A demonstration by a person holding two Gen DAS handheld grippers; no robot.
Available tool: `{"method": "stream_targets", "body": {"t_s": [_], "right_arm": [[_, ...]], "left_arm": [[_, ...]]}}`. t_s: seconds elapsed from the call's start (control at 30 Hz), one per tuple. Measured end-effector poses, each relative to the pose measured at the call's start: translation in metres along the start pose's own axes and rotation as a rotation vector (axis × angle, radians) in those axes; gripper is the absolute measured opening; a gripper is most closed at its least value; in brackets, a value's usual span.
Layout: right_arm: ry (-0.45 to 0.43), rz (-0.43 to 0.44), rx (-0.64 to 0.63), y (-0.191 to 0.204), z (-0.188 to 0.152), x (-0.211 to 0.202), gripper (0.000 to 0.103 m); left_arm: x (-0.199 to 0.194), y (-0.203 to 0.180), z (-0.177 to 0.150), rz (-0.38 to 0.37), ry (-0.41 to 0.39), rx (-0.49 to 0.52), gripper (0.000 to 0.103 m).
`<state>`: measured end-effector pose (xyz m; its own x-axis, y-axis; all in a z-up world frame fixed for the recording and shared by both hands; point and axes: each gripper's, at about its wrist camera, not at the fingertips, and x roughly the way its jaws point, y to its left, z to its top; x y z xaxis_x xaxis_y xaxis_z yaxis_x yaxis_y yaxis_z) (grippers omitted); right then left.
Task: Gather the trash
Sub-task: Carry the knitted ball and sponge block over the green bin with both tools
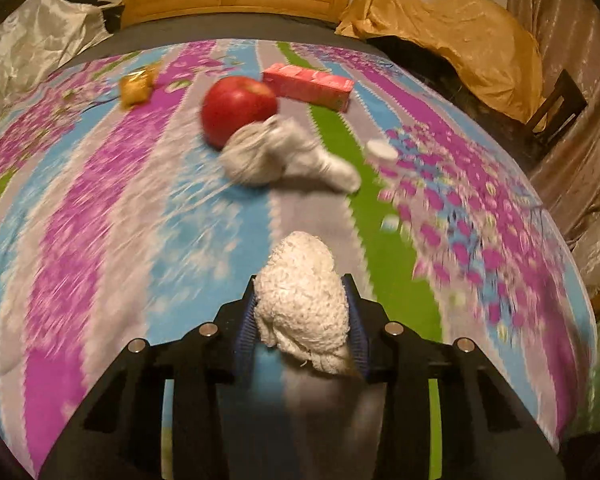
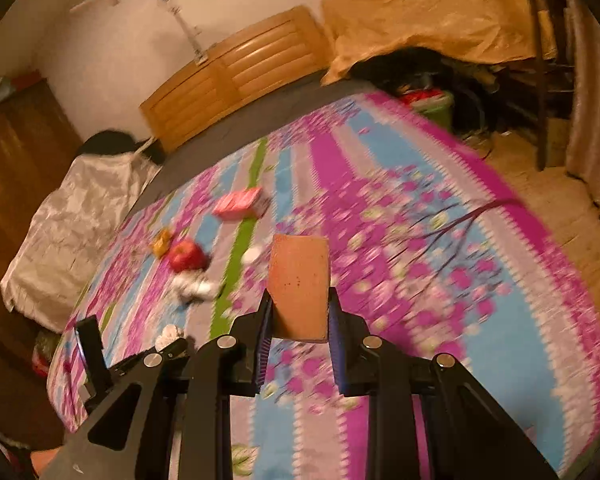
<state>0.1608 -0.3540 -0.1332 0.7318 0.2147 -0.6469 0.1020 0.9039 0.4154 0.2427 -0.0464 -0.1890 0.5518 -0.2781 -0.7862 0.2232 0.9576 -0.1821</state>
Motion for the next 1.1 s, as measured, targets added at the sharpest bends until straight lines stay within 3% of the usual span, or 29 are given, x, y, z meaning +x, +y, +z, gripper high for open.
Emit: {"method": "stream_targets", "body": {"t_s": [0.3, 0.53, 0.73, 1.1], "right_arm": [[0.121, 0.122, -0.031, 0.042, -0.044, 0.028, 0.027], [0.123, 0.127, -0.03, 0.046, -0.06, 0.008, 0.027], [0.074, 0.1, -0.046, 0.046, -0.067, -0.038, 0.027], [-0.113, -0.033, -0.129, 0.054, -0.046, -0.135, 0.026]], "left_arm": [[-0.036, 0.005, -0.014, 0.017, 0.012, 0.007, 0.038], [-0.047, -0.011, -0.014, -0.001, 0.0, 0.019, 0.038], [-0.078, -0.046, -0.012, 0.002, -0.048, 0.109, 0.038], [-0.133, -0.125, 0.018, 0.039, -0.159, 0.279, 0.038]]}}
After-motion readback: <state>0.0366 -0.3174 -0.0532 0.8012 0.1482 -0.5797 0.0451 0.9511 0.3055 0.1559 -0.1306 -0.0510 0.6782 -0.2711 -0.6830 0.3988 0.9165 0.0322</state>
